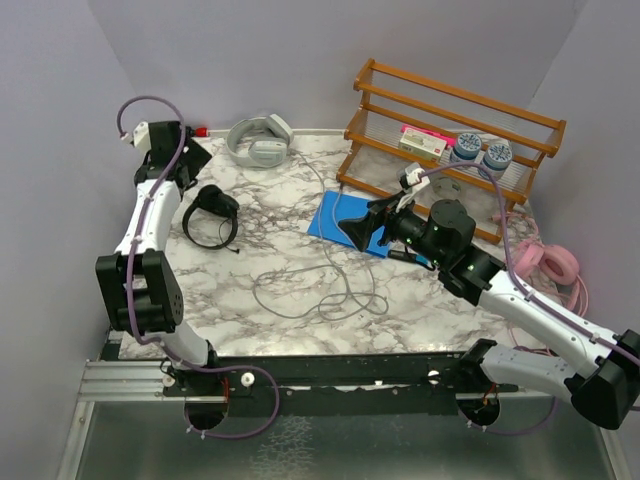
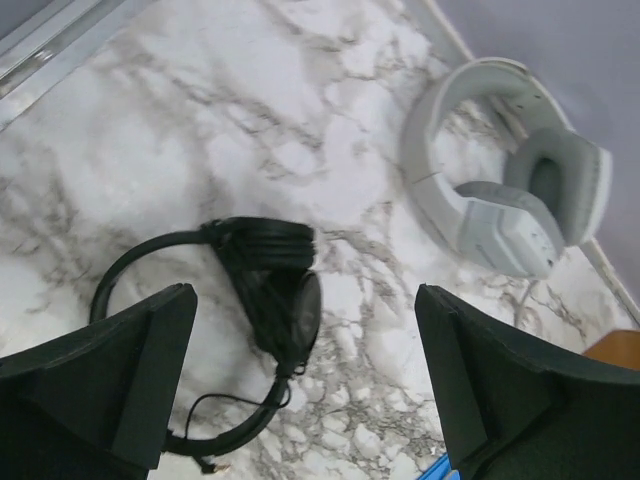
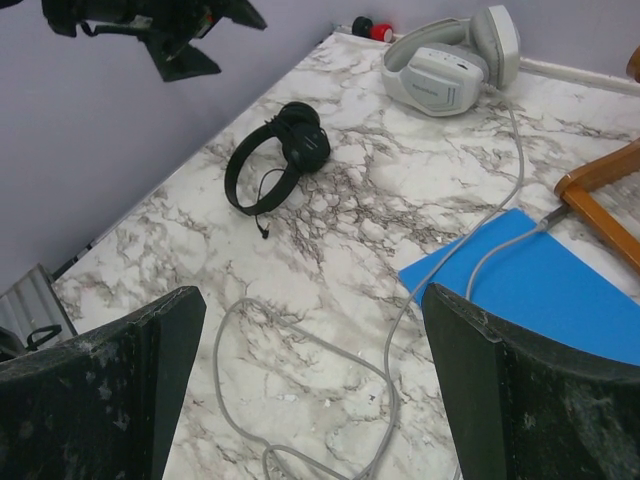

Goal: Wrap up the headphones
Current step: Place the headphones at the corner of the board, then pick up the headphones from the corner of the board.

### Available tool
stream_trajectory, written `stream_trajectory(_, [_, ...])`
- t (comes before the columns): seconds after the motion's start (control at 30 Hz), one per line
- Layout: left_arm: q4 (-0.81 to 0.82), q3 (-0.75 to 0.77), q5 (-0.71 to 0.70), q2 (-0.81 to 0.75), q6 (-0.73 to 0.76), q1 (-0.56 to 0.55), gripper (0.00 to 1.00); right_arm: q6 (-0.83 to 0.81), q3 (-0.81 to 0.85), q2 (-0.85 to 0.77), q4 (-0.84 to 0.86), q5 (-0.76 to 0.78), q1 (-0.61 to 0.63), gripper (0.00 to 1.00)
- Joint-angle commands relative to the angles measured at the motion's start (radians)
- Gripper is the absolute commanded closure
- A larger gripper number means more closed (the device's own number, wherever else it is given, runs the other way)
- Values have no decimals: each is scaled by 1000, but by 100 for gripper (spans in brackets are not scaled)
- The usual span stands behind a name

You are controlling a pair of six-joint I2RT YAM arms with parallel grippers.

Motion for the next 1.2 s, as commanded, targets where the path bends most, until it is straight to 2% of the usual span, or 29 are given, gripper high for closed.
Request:
stream_trajectory(0.0, [35, 165, 125, 151, 134, -53, 1, 10, -5, 7, 24, -21, 4, 0])
stream_trajectory(0.1, [-43, 320, 130, 284, 82, -64, 2, 10, -3, -11, 16, -18, 4, 0])
stream_trajectory(0.27, [-172, 641, 171, 511, 145, -88, 5, 1, -16, -42, -5, 4, 4, 0])
stream_trajectory(0.37, [-216, 784, 119, 616, 133, -110, 5, 6, -14, -57, -28, 9, 4, 0])
stream_trajectory(0.6, [-220, 913, -6, 787, -9, -113, 8, 3, 13, -77, -67, 6, 4, 0])
stream_trajectory(0.67, [-223, 966, -12, 839, -10, -113, 9, -1, 22, -73, -75, 17, 4, 0])
stream_trajectory(0.83, [-212, 1084, 12, 959, 24, -113, 18, -10, 32, -52, -71, 34, 4, 0])
stream_trajectory(1.0, [-159, 1091, 11, 1011, 54, -113, 27, -2, 41, -11, -61, 32, 4, 0])
stream_trajectory(1.07, [-143, 1091, 19, 1025, 54, -113, 33, 0, 40, 2, -51, 27, 4, 0])
stream_trajectory(1.17, [-124, 1091, 51, 1034, 57, -113, 51, -1, 48, 23, -43, 23, 4, 0])
